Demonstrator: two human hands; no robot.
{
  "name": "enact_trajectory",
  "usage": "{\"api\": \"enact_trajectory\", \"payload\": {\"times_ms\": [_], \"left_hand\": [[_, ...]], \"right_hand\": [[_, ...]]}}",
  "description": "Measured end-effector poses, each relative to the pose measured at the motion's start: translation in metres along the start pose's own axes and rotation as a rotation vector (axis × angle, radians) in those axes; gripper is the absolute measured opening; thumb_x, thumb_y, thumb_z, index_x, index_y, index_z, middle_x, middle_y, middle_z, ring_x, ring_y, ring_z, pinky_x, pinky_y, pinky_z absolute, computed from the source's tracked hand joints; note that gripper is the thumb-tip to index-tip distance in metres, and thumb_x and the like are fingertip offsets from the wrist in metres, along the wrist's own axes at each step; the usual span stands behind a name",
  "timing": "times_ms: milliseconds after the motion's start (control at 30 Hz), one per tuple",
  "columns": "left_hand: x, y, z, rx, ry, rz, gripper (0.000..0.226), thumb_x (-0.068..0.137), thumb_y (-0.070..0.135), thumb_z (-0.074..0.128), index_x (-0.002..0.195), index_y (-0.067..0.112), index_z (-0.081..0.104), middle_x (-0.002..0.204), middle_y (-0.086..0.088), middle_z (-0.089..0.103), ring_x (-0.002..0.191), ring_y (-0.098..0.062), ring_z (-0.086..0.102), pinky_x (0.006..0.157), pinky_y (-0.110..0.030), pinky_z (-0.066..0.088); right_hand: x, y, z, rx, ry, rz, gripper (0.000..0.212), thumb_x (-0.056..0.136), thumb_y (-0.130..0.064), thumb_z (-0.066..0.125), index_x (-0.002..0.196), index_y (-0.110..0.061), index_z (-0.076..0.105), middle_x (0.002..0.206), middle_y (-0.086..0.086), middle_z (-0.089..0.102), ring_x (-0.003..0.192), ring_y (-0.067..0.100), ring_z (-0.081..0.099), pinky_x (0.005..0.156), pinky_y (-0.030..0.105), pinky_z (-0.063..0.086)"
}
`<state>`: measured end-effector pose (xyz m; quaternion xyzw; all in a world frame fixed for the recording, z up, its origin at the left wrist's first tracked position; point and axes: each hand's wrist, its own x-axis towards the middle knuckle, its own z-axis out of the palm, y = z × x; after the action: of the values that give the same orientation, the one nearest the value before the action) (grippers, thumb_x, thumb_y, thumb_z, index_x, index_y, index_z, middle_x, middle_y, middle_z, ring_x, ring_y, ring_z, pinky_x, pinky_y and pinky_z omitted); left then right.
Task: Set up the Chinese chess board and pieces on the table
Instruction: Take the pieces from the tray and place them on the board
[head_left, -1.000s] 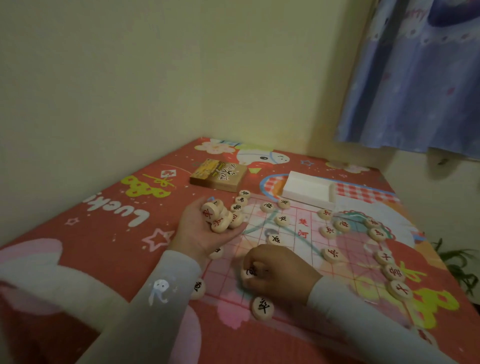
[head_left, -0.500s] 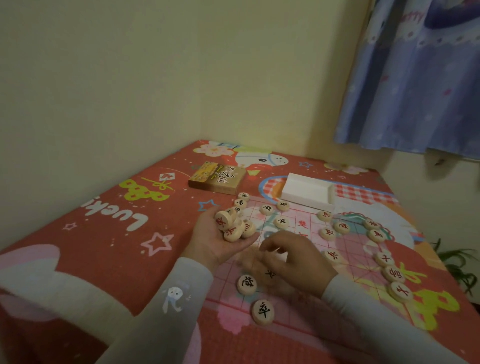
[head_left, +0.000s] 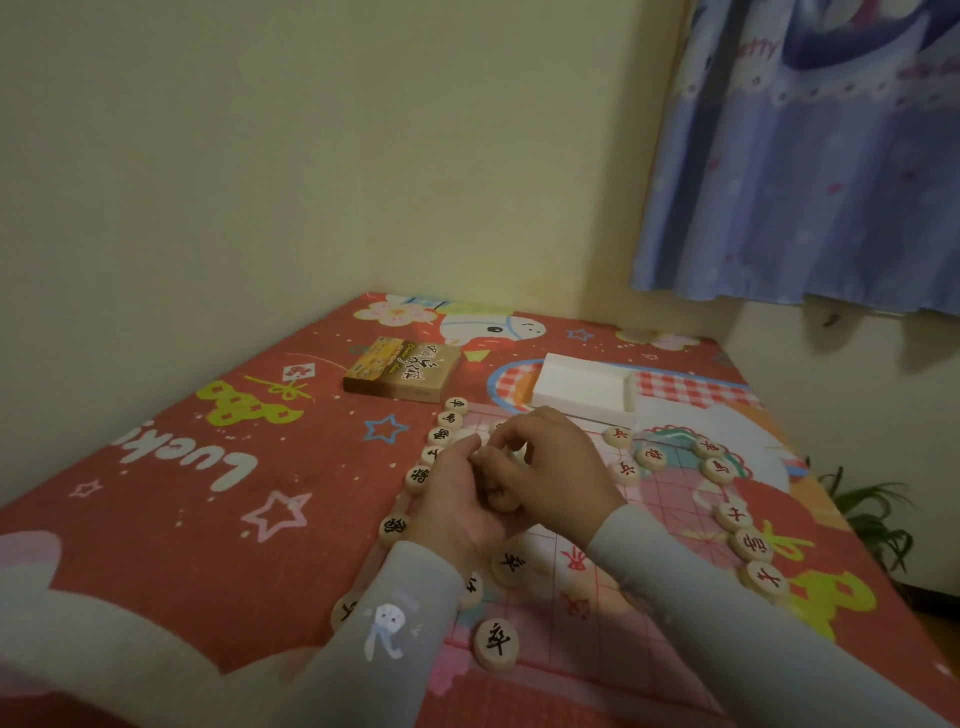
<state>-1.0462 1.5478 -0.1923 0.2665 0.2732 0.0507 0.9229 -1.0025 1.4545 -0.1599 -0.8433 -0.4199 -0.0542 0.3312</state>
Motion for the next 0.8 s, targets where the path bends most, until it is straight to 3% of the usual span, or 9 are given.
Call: {"api": "enact_trajectory", "payload": {"times_ms": [100,300,400,467,533,600,667,733,800], "left_hand": [[-0.002,-0.001,0.005,-0.021,-0.011,0.008,0.041,0.097,0.039,0.04,0.074,0.01,0.056,0.052,-0.005,0.059,0.045,-0.022,0.063,0.048,-0.04,0.055],[0.006,-0.004,0.006,0.012,-0.003,-0.02,0.031,0.092,0.039,0.048,0.094,0.017,0.069,0.093,-0.002,0.07,0.102,-0.023,0.066,0.074,-0.04,0.055],[0.005,-0.005,0.008,0.033,-0.081,-0.023,0.032,0.092,0.036,0.047,0.097,0.014,0.07,0.095,-0.007,0.072,0.095,-0.025,0.067,0.078,-0.041,0.055],[0.005,-0.004,0.008,0.023,-0.103,-0.008,0.041,0.094,0.039,0.042,0.109,0.011,0.068,0.109,-0.014,0.07,0.105,-0.032,0.063,0.092,-0.048,0.048],[0.005,-0.002,0.009,-0.005,-0.096,0.002,0.047,0.097,0.043,0.037,0.118,0.01,0.063,0.115,-0.018,0.066,0.106,-0.035,0.06,0.095,-0.05,0.045],[0.004,-0.001,0.01,-0.047,-0.086,-0.009,0.048,0.097,0.043,0.036,0.123,0.008,0.059,0.114,-0.018,0.063,0.095,-0.033,0.06,0.086,-0.049,0.048],[0.005,-0.001,0.012,-0.085,-0.09,-0.021,0.046,0.096,0.04,0.04,0.125,0.009,0.056,0.118,-0.016,0.057,0.1,-0.03,0.054,0.09,-0.049,0.047],[0.007,-0.005,0.015,-0.089,-0.099,-0.038,0.039,0.095,0.037,0.042,0.123,0.013,0.054,0.119,-0.014,0.053,0.108,-0.028,0.05,0.097,-0.053,0.042],[0.009,-0.006,0.017,-0.078,-0.106,-0.032,0.041,0.096,0.038,0.042,0.122,0.009,0.054,0.118,-0.015,0.058,0.112,-0.03,0.055,0.097,-0.057,0.042]], "right_hand": [[0.0,0.006,-0.002,0.043,-0.003,0.035,0.013,0.083,-0.041,0.066,0.079,-0.029,0.064,0.088,-0.01,0.055,0.076,0.002,0.047,0.07,0.023,0.039],[-0.008,0.013,-0.003,0.048,-0.046,0.006,0.009,0.086,-0.038,0.064,0.088,-0.03,0.059,0.084,-0.012,0.065,0.065,-0.002,0.052,0.064,0.018,0.042],[-0.01,0.014,-0.008,0.201,-0.007,0.079,0.01,0.088,-0.03,0.062,0.096,-0.035,0.058,0.087,-0.012,0.065,0.07,-0.001,0.06,0.064,0.018,0.05],[-0.009,0.021,-0.013,0.408,0.043,0.166,0.017,0.091,-0.024,0.057,0.103,-0.036,0.06,0.093,-0.008,0.065,0.077,0.008,0.066,0.07,0.03,0.058],[-0.01,0.031,-0.019,0.628,0.056,0.234,0.023,0.094,-0.016,0.053,0.109,-0.03,0.063,0.1,0.003,0.066,0.081,0.018,0.07,0.076,0.039,0.06],[-0.013,0.039,-0.026,0.867,0.057,0.305,0.023,0.096,-0.007,0.05,0.109,-0.018,0.066,0.107,0.015,0.064,0.08,0.021,0.07,0.079,0.037,0.059],[-0.017,0.045,-0.032,1.007,0.068,0.371,0.02,0.095,-0.002,0.051,0.105,-0.012,0.065,0.109,0.02,0.062,0.075,0.021,0.07,0.075,0.031,0.059],[-0.022,0.057,-0.04,1.061,0.096,0.426,0.019,0.09,-0.004,0.06,0.108,-0.009,0.063,0.112,0.021,0.061,0.077,0.022,0.07,0.074,0.03,0.059],[-0.027,0.069,-0.043,1.01,0.109,0.445,0.032,0.082,-0.01,0.073,0.111,-0.009,0.061,0.117,0.019,0.06,0.083,0.023,0.07,0.075,0.03,0.057]]}}
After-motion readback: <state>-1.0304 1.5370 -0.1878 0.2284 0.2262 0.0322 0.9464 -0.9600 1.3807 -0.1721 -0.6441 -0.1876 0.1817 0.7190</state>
